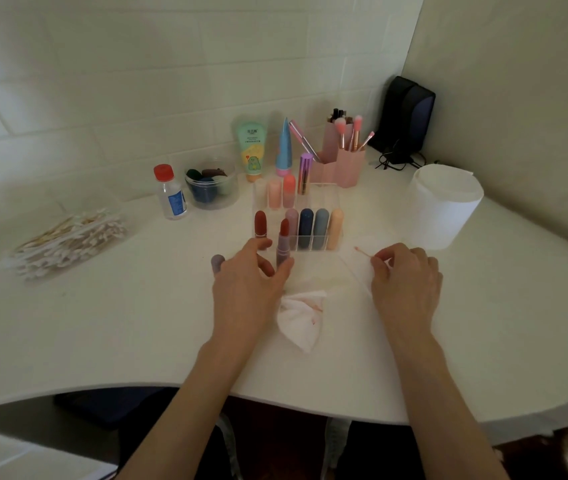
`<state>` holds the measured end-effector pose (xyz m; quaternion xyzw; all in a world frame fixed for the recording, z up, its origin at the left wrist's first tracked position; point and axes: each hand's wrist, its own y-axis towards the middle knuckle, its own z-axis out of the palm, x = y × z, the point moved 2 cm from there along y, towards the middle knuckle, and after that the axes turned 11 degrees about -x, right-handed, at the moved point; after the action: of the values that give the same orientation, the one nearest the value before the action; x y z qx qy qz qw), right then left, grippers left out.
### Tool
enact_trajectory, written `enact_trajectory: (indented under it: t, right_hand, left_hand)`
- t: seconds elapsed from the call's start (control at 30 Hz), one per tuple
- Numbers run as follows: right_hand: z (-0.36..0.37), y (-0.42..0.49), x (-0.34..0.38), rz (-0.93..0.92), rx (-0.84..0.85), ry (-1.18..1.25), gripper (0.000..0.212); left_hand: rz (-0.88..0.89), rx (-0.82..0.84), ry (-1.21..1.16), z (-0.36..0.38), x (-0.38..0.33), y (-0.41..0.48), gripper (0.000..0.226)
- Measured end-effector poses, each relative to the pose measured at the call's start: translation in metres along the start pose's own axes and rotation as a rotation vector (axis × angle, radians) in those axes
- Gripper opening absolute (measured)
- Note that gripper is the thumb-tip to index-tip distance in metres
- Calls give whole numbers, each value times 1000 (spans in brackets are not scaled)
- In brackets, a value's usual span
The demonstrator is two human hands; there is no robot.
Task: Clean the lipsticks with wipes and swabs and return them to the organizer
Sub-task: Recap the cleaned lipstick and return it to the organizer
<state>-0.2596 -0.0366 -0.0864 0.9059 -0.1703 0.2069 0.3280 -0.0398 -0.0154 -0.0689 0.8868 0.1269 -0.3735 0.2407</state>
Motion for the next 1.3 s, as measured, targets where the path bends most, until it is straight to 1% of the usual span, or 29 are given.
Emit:
enact_trajectory:
  t: [0.1,0.2,0.3,0.37,0.43,0.47,0.5,0.57,0.7,0.83,1.03,1.3]
  right_hand:
    - [0,0,4,-46,-16,192,2]
    - [0,-2,14,-83,80,466,10]
    - [-8,-6,30,-160,161,664,12]
    - [-15,-10,37,-244,194,793,13]
    - [-19,-15,41,-330,198,875,18]
    - [-20,-16,41,-344,200,899,22]
    - [-20,-17,42,-347,204,915,24]
    - [-18,-17,42,-351,202,919,21]
    - [-18,-19,43,-409,150,856,8]
    - [-19,-20,44,-434,134,832,6]
    - [-17,-21,44,-434,143,794,8]
    - [-19,-21,45,-388,203,873,7]
  left_hand:
    - [-29,26,39,5,3,6,44]
    - [-3,26,32,11,6,11,34]
    - [34,19,-4,14,9,13,24]
    - [20,27,-142,10,9,13,26]
    - [-36,91,-364,6,7,11,24]
    - [-66,128,-454,4,6,10,22]
    - [-90,157,-518,2,6,8,20]
    - [-106,203,-593,0,6,5,18]
    - [-27,233,-648,1,6,4,17]
    - [11,263,-648,2,7,3,21]
    - [41,271,-660,2,9,2,21]
    - [32,288,-647,1,9,1,23]
